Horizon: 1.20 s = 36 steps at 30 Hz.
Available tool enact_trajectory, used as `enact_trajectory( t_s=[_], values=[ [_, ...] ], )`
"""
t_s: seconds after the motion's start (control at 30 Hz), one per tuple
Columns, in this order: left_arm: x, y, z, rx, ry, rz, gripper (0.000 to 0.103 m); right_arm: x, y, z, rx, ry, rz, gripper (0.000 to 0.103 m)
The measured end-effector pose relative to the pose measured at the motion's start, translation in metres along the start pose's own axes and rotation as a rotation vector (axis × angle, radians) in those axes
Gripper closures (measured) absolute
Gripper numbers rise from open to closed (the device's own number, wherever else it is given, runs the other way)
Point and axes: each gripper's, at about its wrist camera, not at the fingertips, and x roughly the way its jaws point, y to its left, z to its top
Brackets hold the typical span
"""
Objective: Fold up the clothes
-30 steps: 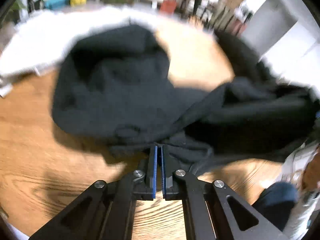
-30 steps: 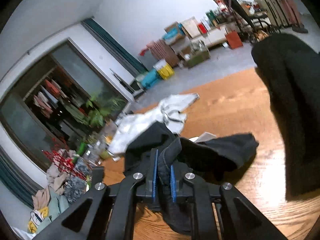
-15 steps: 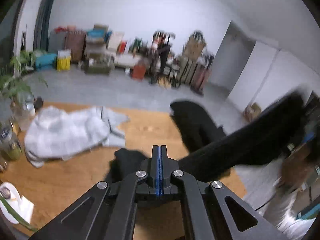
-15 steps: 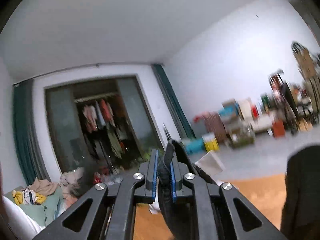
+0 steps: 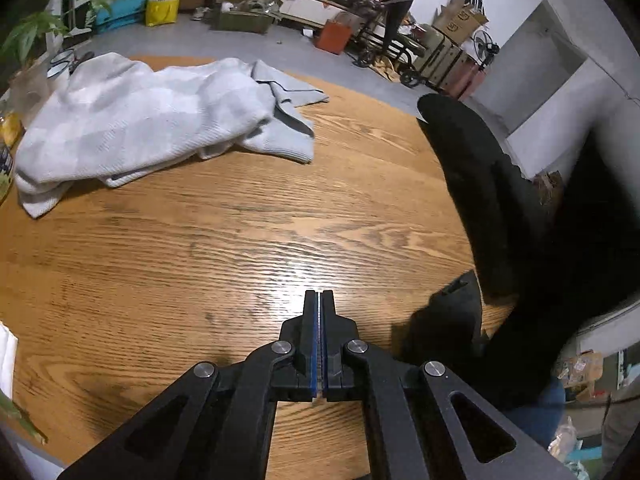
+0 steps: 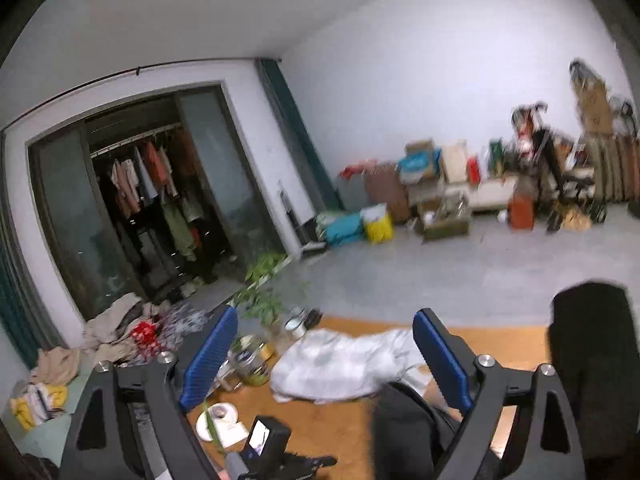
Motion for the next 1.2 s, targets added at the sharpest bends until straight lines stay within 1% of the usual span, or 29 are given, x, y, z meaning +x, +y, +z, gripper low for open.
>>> enact_trajectory(
  t_s=[0.07,0.17,0.23,0.27,0.33,0.4,0.43,0.47,0.5,0.53,0.57,0.63,0.67,0.73,0.87,0.97,1.0,1.03,1.07,1.13,1.2],
  values=[
    [0.002,0.004,-0.001,0.002,0.0,0.001,0.103,0.018,-0.008,-0.014,0.015,0.048,0.005,0.011],
    [0.013,0.002,-0.003,0.014,0.017,0.005,0.103,0.038,-0.035,-0.049,0.08,0.116,0.01,0.011],
    [0.021,-0.001,-0.003,0.024,0.03,0.007,0.103,0.044,-0.062,-0.088,0.153,0.164,0.004,0.011],
    [0.025,-0.002,-0.003,0.029,0.037,0.008,0.103,0.042,-0.076,-0.1,0.176,0.176,-0.003,0.011],
    [0.034,-0.007,-0.005,0.041,0.055,0.006,0.102,0.037,-0.1,-0.137,0.195,0.187,-0.045,0.011],
    [0.046,-0.019,-0.008,0.063,0.093,-0.015,0.089,0.031,-0.124,-0.175,0.213,0.197,-0.088,0.011],
    [0.052,-0.026,-0.011,0.072,0.111,-0.027,0.063,0.03,-0.135,-0.194,0.222,0.203,-0.125,0.011],
    [0.056,-0.033,-0.014,0.075,0.127,-0.043,0.035,0.03,-0.145,-0.212,0.23,0.208,-0.166,0.011],
    [0.061,-0.041,-0.017,0.081,0.14,-0.056,0.028,0.029,-0.156,-0.231,0.239,0.213,-0.207,0.011],
    [0.067,-0.05,-0.019,0.088,0.15,-0.066,0.026,0.03,-0.163,-0.242,0.256,0.229,-0.233,0.011],
    [0.073,-0.06,-0.022,0.101,0.165,-0.068,0.026,0.032,-0.169,-0.252,0.274,0.247,-0.256,0.011],
    [0.086,-0.077,-0.026,0.138,0.202,-0.043,0.026,0.036,-0.181,-0.272,0.311,0.285,-0.303,0.011],
    [0.094,-0.084,-0.028,0.144,0.222,-0.028,0.026,0.037,-0.19,-0.28,0.346,0.303,-0.303,0.011],
    [0.113,-0.094,-0.031,0.127,0.267,-0.004,0.026,0.038,-0.205,-0.291,0.418,0.335,-0.288,0.011],
    [0.148,-0.107,-0.033,0.06,0.345,-0.023,0.026,0.037,-0.225,-0.296,0.512,0.362,-0.24,0.011],
    [0.162,-0.116,-0.027,0.014,0.348,-0.033,0.027,0.03,-0.232,-0.298,0.568,0.368,-0.217,0.011],
    [0.161,-0.12,-0.023,0.017,0.334,-0.033,0.029,0.028,-0.234,-0.298,0.586,0.369,-0.208,0.01],
    [0.16,-0.124,-0.018,0.02,0.32,-0.033,0.062,0.026,-0.235,-0.297,0.608,0.363,-0.2,0.01],
    [0.157,-0.129,-0.014,0.036,0.304,-0.03,0.099,0.026,-0.239,-0.299,0.635,0.355,-0.191,0.009],
    [0.14,-0.147,-0.002,0.102,0.257,-0.027,0.099,0.021,-0.244,-0.299,0.678,0.341,-0.185,0.008],
    [0.108,-0.167,0.013,0.158,0.18,-0.057,0.1,0.015,-0.249,-0.3,0.718,0.332,-0.186,0.008]
  ],
)
